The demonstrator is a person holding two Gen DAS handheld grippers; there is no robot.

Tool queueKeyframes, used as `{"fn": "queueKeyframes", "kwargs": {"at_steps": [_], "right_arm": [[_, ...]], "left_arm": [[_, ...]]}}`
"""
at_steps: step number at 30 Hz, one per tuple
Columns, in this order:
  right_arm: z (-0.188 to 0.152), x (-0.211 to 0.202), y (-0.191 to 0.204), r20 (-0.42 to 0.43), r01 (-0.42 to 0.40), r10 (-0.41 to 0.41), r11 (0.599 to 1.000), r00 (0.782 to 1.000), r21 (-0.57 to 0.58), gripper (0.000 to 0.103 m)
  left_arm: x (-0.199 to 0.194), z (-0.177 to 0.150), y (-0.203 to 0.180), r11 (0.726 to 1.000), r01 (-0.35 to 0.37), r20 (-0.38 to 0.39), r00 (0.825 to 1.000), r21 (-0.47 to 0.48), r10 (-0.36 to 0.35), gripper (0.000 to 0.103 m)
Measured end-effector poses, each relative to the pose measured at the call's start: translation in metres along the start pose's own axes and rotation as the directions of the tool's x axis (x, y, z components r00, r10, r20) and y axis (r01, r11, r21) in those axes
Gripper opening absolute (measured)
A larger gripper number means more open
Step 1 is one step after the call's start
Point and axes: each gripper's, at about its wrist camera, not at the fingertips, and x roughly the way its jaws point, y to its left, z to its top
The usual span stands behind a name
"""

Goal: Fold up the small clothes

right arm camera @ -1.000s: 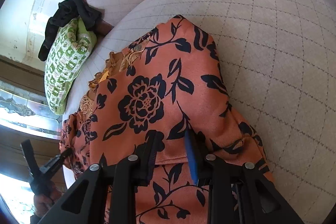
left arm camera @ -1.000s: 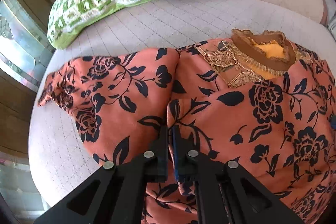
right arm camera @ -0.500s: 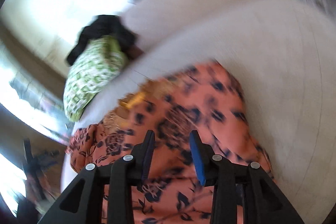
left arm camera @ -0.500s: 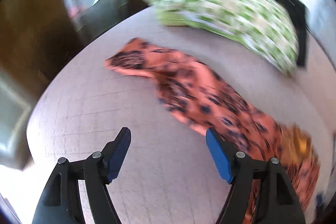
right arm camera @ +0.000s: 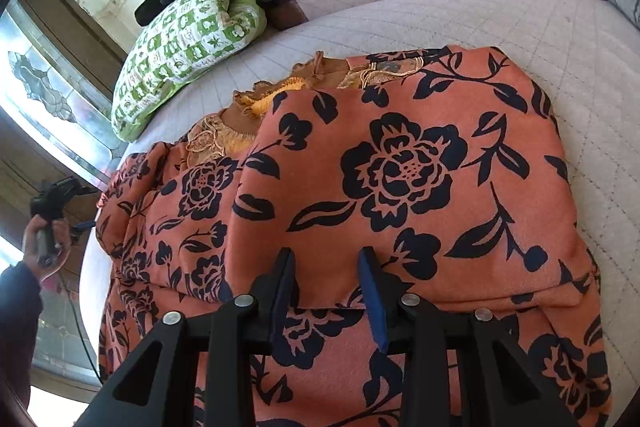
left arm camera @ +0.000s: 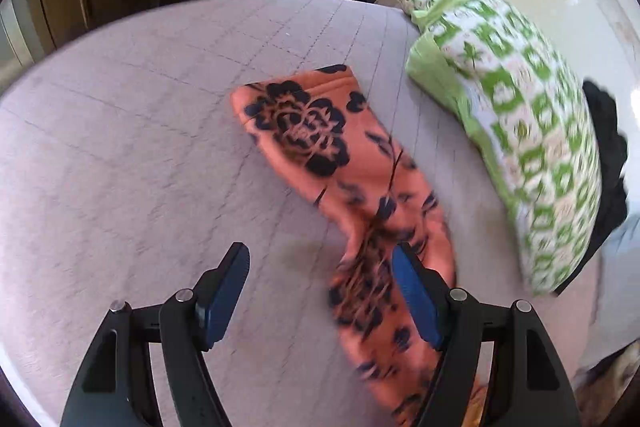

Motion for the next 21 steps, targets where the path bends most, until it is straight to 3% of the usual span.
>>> {"fn": "queueKeyframes", "kwargs": {"at_steps": [6, 7, 8, 9, 11, 16, 21], "right_arm": [[-0.002, 0.003, 0.013, 0.029, 0.049, -0.047, 0.995, 0.998, -0.086, 0.037], [-0.003, 0.004, 0.016, 0.034, 0.064, -0.06, 0.992, 0.998, -0.105, 0.037], [-0.004, 0.004, 0.018, 0.042, 0.079, -0.074, 0.989, 0.996, -0.124, 0.037], [-0.005, 0.003, 0.021, 0.052, 0.094, -0.087, 0.986, 0.995, -0.141, 0.037], [-0.007, 0.004, 0.026, 0.071, 0.121, -0.11, 0.977, 0.991, -0.174, 0.037], [-0.007, -0.004, 0.031, 0.127, 0.158, -0.134, 0.966, 0.983, -0.205, 0.037], [0.001, -0.02, 0.017, 0.156, 0.122, -0.104, 0.987, 0.982, -0.109, 0.037]], "left_arm": [[0.025, 0.011, -0.012, 1.0, 0.004, 0.044, 0.999, 0.021, -0.004, 0.068], [0.03, 0.014, -0.018, 0.999, -0.008, 0.054, 0.999, 0.043, 0.006, 0.055], [0.033, 0.016, -0.021, 0.998, -0.012, 0.058, 0.998, 0.058, 0.009, 0.029], [0.037, 0.017, -0.022, 0.998, -0.018, 0.05, 0.999, 0.066, 0.015, 0.017], [0.043, 0.02, -0.024, 0.996, -0.05, 0.057, 0.997, 0.068, 0.047, 0.011], [0.02, 0.007, -0.049, 0.978, -0.105, 0.149, 0.986, 0.181, 0.078, 0.006], [-0.03, -0.025, -0.103, 0.91, -0.098, 0.189, 0.982, 0.403, 0.022, 0.006]]}}
